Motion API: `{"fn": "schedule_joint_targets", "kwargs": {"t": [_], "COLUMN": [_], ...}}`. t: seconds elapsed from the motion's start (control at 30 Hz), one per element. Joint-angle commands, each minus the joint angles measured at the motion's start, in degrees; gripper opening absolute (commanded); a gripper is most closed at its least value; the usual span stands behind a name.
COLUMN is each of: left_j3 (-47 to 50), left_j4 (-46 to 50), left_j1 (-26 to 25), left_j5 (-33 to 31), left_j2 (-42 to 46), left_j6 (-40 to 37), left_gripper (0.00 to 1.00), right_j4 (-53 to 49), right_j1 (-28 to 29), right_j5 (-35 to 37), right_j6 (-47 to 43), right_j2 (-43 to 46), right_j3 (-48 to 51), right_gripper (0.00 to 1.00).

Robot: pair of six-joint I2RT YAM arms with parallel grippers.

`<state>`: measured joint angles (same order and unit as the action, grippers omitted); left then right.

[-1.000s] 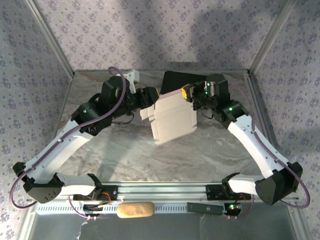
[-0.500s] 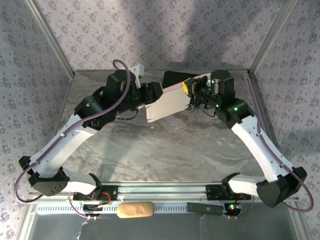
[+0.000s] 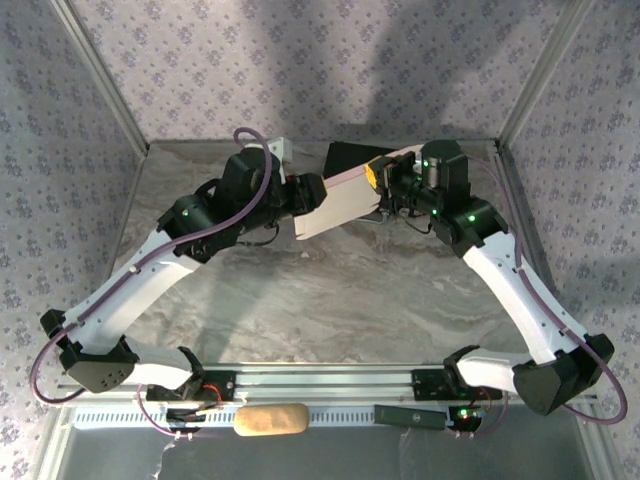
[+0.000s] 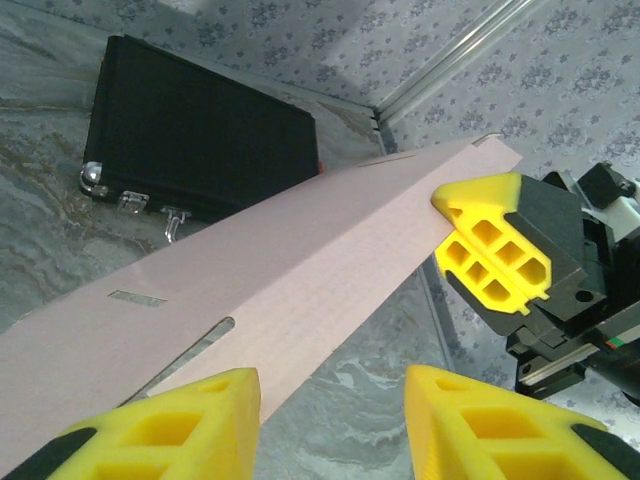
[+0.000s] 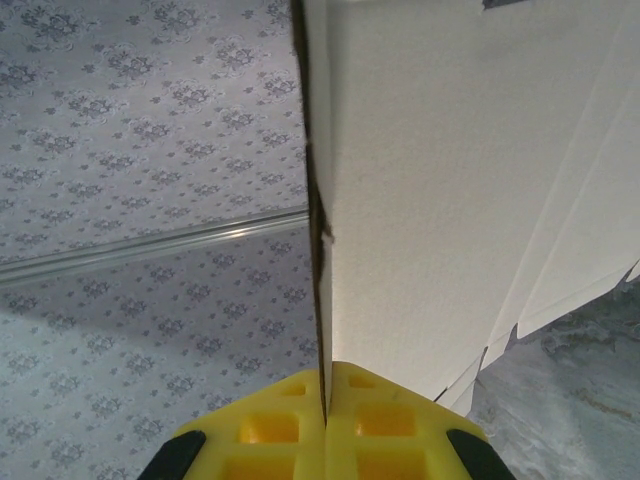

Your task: Fold the paper box

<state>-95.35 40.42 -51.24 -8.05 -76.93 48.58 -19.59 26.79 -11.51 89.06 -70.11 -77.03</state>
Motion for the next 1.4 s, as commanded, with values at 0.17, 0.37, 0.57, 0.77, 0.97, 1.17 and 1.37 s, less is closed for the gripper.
{"fn": "schedule_joint_targets", "kwargs": {"t": [0.17,0.37,0.57,0.77,0.97,1.17,1.37], "left_j3": [2.7,3.5,6.8,8.0,9.1,10.0,11.8], "left_j4": [0.0,-2.0,-5.0,-6.3,-9.3,-13.4,-16.7], "left_j1": [-0.5,-1.8,-3.3,-4.4,-4.0,-3.9,-2.4], "left_j5": [-2.6,-0.8,-2.3,-3.1,-4.8,-4.6,-4.3], "left_j2": [2.7,1.7,2.7,2.7,2.4,2.2,3.0], "left_j6": [0.5,1.5,3.0,4.5,4.9,8.1,11.7], "left_gripper": [0.43,0.42,0.42,0.43,0.47,0.49,0.48], "right_j4": [-0.1,0.2,0.4,1.4,1.7,2.8,4.7], "right_j1": [0.2,0.3,0.1,0.4,1.1,1.4,2.5], "right_j5": [0.8,1.0,0.8,0.8,0.4,0.6,0.7], "right_j6": [-0.4,0.1,0.5,1.1,1.6,2.0,2.7], "right_j2": [1.2,0.7,0.6,0.7,1.1,2.6,3.9], "right_j3": [-1.0,-0.7,-0.5,0.3,1.4,3.5,6.2], "right_gripper": [0.0,0.0,0.0,0.0,0.0,0.0,0.0]}}
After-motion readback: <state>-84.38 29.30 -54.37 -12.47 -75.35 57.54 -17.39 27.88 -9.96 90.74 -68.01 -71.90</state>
